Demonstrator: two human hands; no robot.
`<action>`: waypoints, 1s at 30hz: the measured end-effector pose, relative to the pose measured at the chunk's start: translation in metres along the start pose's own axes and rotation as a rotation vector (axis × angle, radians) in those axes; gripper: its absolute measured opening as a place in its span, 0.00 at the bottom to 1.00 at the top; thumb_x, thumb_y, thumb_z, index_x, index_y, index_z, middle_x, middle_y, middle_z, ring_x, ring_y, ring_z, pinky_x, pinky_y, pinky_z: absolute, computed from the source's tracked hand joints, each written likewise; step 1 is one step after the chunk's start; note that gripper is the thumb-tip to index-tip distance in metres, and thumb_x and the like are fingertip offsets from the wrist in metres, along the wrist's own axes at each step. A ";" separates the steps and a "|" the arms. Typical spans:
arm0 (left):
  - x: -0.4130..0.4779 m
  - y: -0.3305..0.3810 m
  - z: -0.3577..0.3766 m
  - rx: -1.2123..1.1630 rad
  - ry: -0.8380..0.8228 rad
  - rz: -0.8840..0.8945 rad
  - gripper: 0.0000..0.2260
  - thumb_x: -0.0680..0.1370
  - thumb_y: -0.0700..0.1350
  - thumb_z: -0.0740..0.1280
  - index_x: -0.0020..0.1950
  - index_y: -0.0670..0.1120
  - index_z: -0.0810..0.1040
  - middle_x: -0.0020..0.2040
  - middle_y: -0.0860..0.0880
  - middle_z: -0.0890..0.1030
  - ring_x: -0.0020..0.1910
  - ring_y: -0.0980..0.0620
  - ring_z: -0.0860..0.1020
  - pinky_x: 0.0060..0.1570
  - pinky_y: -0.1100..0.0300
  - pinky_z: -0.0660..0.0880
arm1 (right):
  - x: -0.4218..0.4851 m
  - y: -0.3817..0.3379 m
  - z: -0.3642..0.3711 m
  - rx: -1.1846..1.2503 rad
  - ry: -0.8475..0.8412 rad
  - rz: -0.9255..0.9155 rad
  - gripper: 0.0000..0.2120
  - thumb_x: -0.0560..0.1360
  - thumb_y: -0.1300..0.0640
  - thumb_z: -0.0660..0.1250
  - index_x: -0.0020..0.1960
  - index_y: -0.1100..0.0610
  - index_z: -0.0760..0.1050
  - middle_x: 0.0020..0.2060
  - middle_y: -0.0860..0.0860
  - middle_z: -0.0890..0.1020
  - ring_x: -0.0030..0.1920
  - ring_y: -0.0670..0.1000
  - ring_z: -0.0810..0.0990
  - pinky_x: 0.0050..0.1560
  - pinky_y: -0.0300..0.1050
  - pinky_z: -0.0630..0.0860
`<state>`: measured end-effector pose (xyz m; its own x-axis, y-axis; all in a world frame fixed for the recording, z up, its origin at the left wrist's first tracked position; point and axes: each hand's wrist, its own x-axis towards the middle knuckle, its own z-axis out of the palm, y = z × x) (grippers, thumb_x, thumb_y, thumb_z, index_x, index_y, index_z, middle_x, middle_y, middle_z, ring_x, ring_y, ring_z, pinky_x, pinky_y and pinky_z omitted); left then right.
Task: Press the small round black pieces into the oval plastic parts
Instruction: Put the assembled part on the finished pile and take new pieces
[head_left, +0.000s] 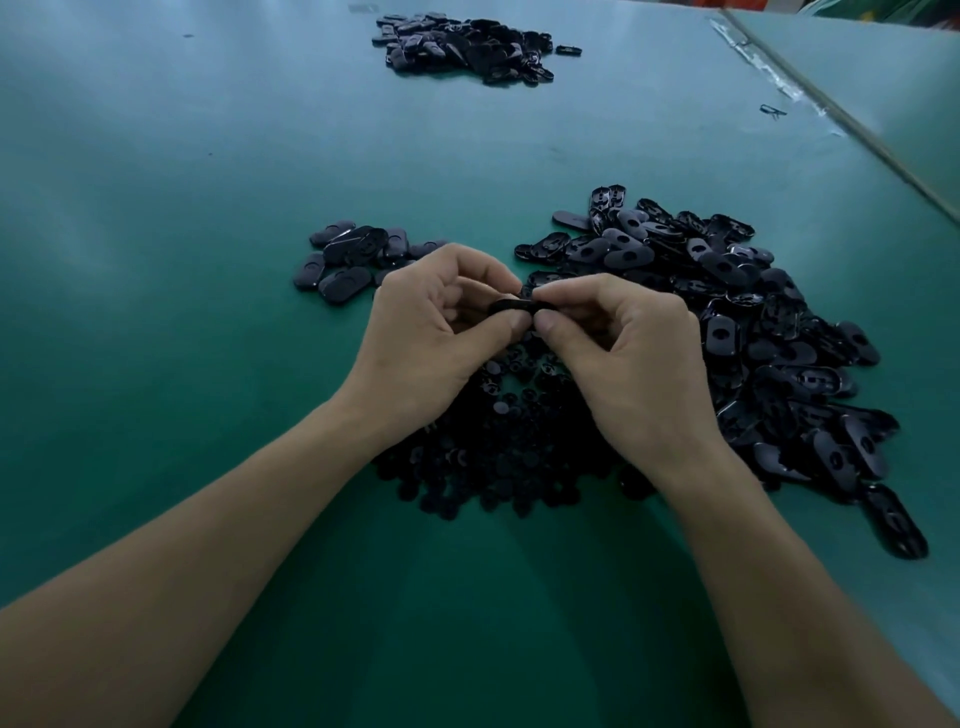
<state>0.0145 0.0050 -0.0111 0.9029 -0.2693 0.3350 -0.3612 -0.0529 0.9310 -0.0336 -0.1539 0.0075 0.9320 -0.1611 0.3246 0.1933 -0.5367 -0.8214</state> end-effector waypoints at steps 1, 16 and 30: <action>0.000 0.000 0.000 -0.002 0.001 0.003 0.12 0.73 0.35 0.75 0.46 0.50 0.79 0.37 0.55 0.84 0.38 0.56 0.81 0.45 0.55 0.81 | 0.000 0.001 0.000 0.023 -0.005 0.007 0.08 0.75 0.61 0.73 0.53 0.52 0.84 0.43 0.41 0.85 0.45 0.39 0.84 0.51 0.36 0.80; 0.002 -0.002 0.000 -0.103 -0.060 -0.059 0.11 0.72 0.32 0.76 0.46 0.47 0.83 0.39 0.52 0.87 0.38 0.57 0.84 0.43 0.67 0.80 | 0.002 -0.001 -0.007 0.011 -0.053 0.036 0.05 0.74 0.60 0.74 0.44 0.51 0.82 0.35 0.44 0.84 0.35 0.40 0.81 0.38 0.34 0.77; 0.001 -0.002 -0.001 -0.073 0.051 -0.048 0.10 0.73 0.31 0.75 0.45 0.46 0.84 0.36 0.46 0.85 0.34 0.51 0.83 0.37 0.59 0.82 | 0.002 0.002 -0.005 -0.145 -0.004 0.008 0.07 0.80 0.55 0.68 0.56 0.50 0.83 0.45 0.42 0.84 0.45 0.40 0.80 0.47 0.28 0.72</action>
<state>0.0163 0.0060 -0.0122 0.9303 -0.2186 0.2946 -0.3006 0.0060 0.9537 -0.0328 -0.1598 0.0092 0.9345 -0.1627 0.3165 0.1402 -0.6492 -0.7476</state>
